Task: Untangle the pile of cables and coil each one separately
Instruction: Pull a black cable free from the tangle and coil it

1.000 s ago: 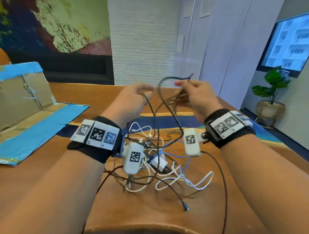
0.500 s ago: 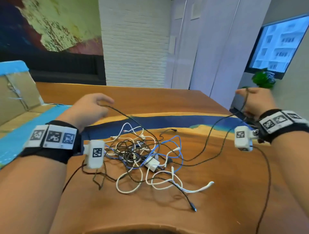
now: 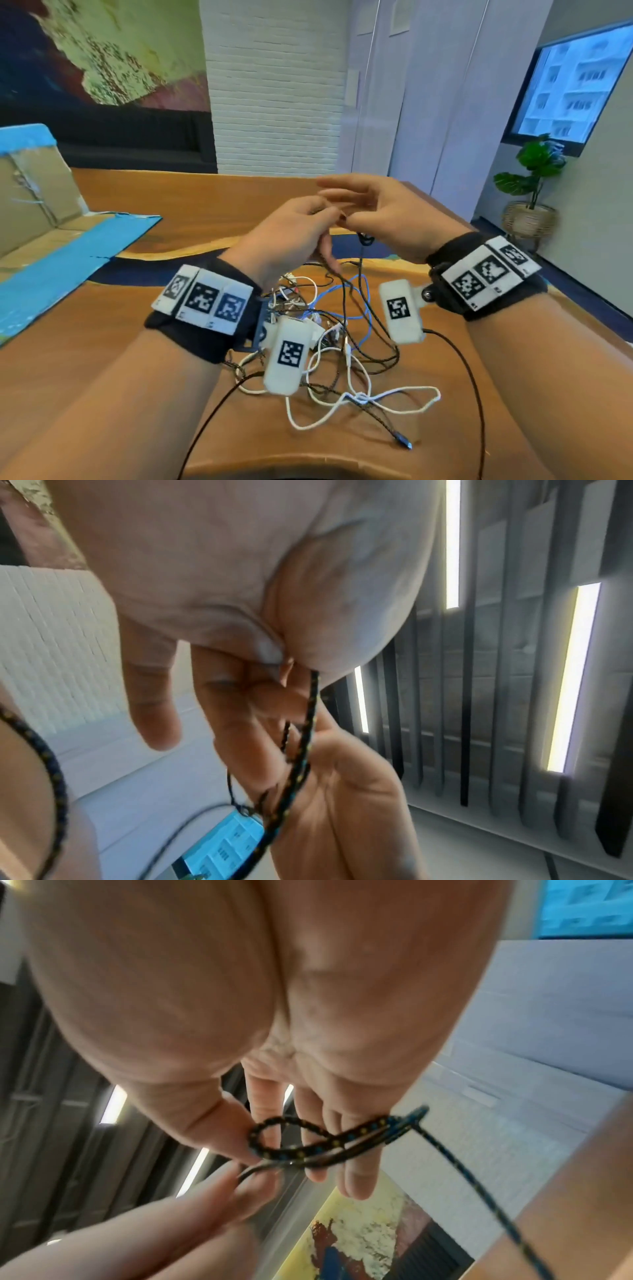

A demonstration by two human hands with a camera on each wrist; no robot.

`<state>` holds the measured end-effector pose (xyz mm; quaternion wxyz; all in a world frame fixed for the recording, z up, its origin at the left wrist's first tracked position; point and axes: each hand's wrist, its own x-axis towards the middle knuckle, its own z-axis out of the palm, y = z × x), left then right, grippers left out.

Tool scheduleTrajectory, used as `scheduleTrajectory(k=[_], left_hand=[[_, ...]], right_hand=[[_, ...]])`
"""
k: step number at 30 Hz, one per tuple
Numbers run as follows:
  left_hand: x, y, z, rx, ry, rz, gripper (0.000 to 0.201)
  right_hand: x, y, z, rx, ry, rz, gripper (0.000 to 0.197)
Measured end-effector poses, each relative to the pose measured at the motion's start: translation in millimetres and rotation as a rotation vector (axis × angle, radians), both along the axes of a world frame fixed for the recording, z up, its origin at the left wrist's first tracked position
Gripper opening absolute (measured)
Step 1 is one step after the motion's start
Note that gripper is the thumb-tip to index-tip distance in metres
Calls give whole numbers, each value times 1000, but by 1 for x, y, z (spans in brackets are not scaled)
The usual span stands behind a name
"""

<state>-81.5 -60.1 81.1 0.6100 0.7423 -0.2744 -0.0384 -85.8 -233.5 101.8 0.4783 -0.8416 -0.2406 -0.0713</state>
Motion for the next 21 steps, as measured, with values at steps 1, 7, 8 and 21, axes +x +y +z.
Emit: scheduleTrajectory(k=[1, 7, 8, 21], left_hand=[[4, 6, -2, 2, -15, 20, 24], [19, 37, -10, -30, -94, 181, 27], [20, 38, -13, -25, -113, 209, 28], [31, 61, -19, -186, -95, 433, 25]], right_hand=[[3, -8, -4, 25, 22, -17, 63], [10, -40, -28, 155, 106, -200, 11], [10, -43, -30, 236, 110, -197, 9], [4, -63, -32, 362, 116, -281, 16]])
